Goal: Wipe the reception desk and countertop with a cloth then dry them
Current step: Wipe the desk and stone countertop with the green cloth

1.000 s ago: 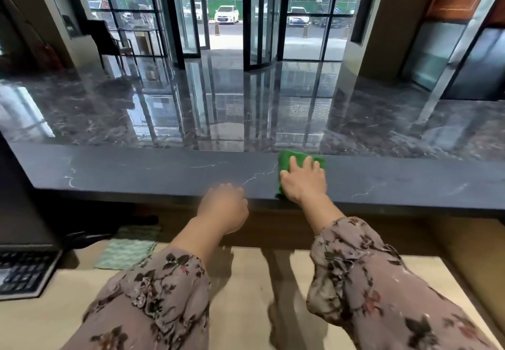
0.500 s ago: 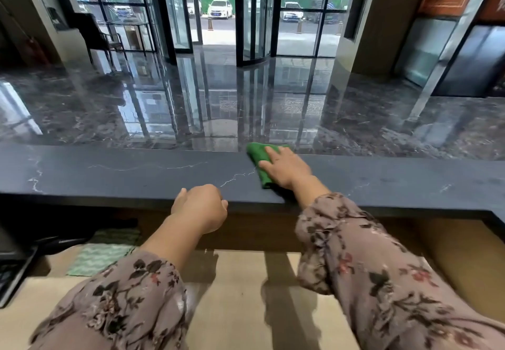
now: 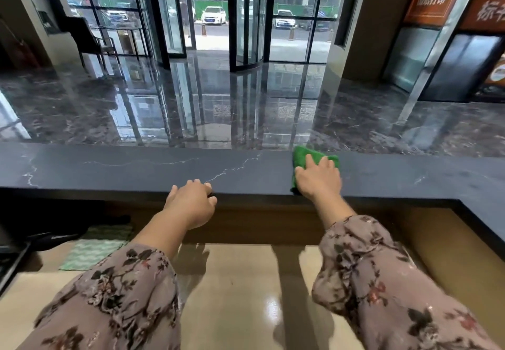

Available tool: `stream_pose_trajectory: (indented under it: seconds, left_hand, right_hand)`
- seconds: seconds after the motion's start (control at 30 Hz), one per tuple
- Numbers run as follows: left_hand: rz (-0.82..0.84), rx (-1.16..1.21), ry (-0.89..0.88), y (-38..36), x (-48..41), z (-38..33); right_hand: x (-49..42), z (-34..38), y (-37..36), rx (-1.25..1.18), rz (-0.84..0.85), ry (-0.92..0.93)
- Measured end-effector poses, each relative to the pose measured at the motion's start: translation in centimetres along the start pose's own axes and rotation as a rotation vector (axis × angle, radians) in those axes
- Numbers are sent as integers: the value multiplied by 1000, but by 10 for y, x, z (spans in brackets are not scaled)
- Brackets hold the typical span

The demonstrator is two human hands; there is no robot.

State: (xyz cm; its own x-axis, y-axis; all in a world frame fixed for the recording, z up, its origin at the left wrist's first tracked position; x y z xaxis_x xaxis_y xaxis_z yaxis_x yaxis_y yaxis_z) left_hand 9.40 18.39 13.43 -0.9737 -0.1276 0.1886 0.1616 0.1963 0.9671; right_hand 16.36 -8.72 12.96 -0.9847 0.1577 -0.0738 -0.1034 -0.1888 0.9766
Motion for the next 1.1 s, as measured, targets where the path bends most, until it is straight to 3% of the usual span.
stream_pose_trajectory:
  seconds: [0.27, 0.47, 0.57, 0.83, 1.0, 1.1]
  left_hand:
    - [-2, -57, -18, 1, 5, 0]
    - [-73, -115, 15, 2, 9, -6]
    - [-120, -112, 41, 4, 14, -11]
    - [-128, -74, 38, -4, 17, -10]
    - [-202, 44, 16, -11, 37, -19]
    - [-227, 58, -46, -14, 47, -40]
  right_hand:
    - [66, 155, -32, -20, 38, 442]
    - [70, 105, -26, 143, -29, 764]
    - [64, 48, -17, 156, -109, 736]
    - [55, -97, 15, 201, -179, 443]
    - [61, -89, 16, 61, -238, 221]
    - [65, -38, 8, 29, -192, 242]
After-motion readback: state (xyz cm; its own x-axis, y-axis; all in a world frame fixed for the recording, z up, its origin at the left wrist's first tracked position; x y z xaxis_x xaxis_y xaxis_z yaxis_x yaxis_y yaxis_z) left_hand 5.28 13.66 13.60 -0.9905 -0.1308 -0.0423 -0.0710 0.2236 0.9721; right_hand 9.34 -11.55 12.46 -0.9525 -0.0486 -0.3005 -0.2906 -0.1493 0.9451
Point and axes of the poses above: each hand's wrist, its own x-axis away from the middle knuckle, its own y-axis out of the back of the hand, z = x × y, the point moved 7 cm from there along -x, towards the middle knuckle, and after that the axes turned 7 degrees about y, right-handed, at the moved point
